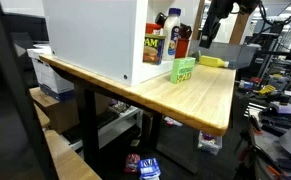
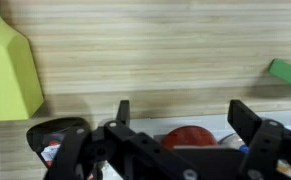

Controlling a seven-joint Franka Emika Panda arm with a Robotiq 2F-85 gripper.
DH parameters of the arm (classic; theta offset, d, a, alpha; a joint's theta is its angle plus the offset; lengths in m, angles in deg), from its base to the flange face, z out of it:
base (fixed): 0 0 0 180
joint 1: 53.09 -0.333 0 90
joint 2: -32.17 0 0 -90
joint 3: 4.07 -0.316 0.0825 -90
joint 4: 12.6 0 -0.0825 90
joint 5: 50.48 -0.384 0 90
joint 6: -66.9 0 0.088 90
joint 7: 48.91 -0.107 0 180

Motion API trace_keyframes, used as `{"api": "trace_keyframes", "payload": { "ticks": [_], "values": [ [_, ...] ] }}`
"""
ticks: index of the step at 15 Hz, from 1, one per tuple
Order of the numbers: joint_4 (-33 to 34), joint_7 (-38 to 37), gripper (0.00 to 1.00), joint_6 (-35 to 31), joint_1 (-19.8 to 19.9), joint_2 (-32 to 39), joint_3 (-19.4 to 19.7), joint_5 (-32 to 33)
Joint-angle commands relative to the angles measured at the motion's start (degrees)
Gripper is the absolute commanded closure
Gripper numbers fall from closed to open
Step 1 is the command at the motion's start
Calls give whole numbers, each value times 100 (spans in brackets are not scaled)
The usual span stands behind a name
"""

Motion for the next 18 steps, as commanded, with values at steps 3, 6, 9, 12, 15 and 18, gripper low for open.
{"api": "trace_keyframes", "payload": {
  "ticks": [3,6,9,12,15,18],
  "values": [
    [11,20,0,17,42,1,-37,-23],
    [11,20,0,17,42,1,-37,-23],
    [-39,-15,0,-22,27,-134,-109,24],
    [-79,2,0,37,-43,-417,-165,-36],
    [-95,36,0,62,-85,-702,-217,-43],
    [-112,40,0,52,-133,-903,-242,-45]
  ]
}}
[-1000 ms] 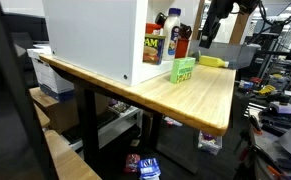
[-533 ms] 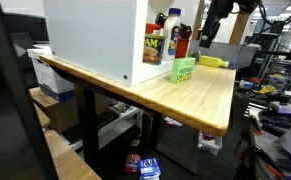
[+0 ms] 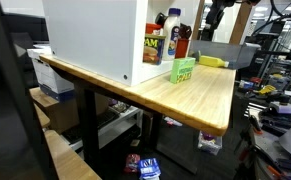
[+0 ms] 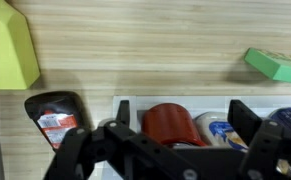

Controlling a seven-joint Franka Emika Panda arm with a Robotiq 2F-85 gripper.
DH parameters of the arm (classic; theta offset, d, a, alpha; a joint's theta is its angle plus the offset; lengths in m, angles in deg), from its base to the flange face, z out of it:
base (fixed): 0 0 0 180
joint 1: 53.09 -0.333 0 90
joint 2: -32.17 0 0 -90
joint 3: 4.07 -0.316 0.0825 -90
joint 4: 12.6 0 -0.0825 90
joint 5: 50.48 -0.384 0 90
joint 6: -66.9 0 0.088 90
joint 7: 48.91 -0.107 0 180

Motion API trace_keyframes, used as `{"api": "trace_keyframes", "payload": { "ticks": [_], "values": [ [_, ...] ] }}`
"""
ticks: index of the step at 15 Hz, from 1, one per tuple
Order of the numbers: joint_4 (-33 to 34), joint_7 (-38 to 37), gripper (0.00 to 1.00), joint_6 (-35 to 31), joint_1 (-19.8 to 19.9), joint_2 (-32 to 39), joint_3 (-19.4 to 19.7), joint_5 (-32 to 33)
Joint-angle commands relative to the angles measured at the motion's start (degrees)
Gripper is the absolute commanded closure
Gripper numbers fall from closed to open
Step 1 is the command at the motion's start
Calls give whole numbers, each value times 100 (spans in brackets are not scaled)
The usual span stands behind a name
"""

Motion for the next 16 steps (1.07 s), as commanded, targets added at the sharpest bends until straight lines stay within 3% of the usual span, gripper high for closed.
{"api": "trace_keyframes", "payload": {
  "ticks": [1,6,8,9,16],
  "values": [
    [-131,47,0,37,-63,-419,-41,-51],
    [-194,176,0,-142,-258,-657,22,-235],
    [-191,215,15,-192,-351,-712,26,-296],
    [-171,268,33,-234,-423,-722,43,-344],
    [-128,442,69,-1018,-682,-571,-23,-368]
  ]
}}
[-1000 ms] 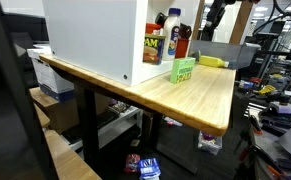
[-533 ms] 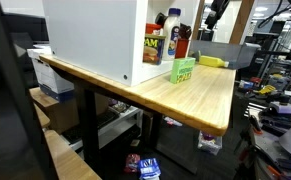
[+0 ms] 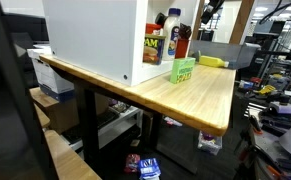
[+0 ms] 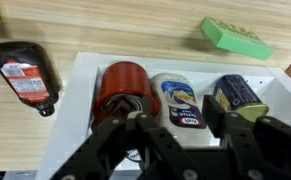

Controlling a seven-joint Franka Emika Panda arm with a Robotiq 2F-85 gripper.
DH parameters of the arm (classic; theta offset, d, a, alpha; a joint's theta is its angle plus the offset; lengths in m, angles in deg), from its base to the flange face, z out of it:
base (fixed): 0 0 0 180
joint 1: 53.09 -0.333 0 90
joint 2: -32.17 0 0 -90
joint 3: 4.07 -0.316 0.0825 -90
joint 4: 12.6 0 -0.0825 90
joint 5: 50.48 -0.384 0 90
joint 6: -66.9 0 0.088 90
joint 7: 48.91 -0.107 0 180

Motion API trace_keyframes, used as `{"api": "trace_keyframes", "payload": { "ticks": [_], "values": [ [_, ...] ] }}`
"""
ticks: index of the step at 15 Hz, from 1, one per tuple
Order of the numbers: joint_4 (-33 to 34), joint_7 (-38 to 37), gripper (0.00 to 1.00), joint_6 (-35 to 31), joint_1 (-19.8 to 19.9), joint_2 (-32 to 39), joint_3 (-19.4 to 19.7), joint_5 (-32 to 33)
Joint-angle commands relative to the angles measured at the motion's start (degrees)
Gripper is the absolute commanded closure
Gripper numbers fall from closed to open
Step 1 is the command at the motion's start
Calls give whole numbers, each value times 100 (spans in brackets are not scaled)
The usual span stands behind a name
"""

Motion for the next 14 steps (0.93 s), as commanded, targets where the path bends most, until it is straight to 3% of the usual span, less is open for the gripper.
{"api": "trace_keyframes", "payload": {
  "ticks": [1,5,8,9,10,12,14],
  "values": [
    [-94,324,74,-754,-157,98,-22,-134],
    [-66,298,94,-1665,-400,422,-53,-253],
    [-6,289,99,-2214,-592,697,-54,-332],
    [12,289,96,-2330,-642,774,-49,-341],
    [31,284,69,-2413,-694,839,-40,-362],
    [55,271,69,-2531,-759,939,-44,-368],
    [79,260,56,-2644,-800,1031,-67,-351]
  ]
}}
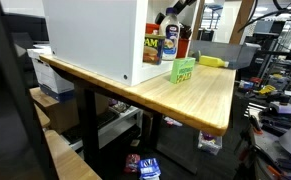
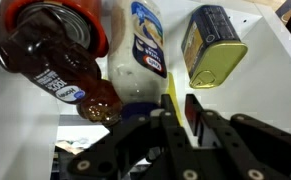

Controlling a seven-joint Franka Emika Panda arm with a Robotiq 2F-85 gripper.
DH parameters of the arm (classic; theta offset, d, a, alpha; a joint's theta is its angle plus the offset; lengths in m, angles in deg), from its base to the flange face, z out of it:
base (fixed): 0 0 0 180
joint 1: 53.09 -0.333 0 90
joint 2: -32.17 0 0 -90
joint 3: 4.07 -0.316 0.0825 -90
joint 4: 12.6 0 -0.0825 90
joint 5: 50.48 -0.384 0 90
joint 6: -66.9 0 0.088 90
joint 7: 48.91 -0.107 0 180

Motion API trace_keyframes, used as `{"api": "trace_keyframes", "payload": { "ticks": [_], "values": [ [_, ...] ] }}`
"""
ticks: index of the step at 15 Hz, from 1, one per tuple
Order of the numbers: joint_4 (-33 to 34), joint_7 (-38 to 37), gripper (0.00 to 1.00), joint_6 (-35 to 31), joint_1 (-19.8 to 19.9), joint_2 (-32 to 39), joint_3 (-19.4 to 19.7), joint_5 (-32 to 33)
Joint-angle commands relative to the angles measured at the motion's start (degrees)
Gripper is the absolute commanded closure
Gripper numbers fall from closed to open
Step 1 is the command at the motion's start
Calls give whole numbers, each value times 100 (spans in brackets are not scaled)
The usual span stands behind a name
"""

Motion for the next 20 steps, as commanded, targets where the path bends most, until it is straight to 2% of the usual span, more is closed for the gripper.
{"api": "trace_keyframes", "payload": {
  "ticks": [1,6,9,11,20],
  "values": [
    [103,139,50,-218,-26,205,-34,-107],
    [236,159,26,277,-94,209,10,-145],
    [382,16,10,861,86,171,-102,-4],
    [453,-32,3,1082,186,157,-167,59],
    [403,-272,0,497,578,304,-542,243]
  ]
}}
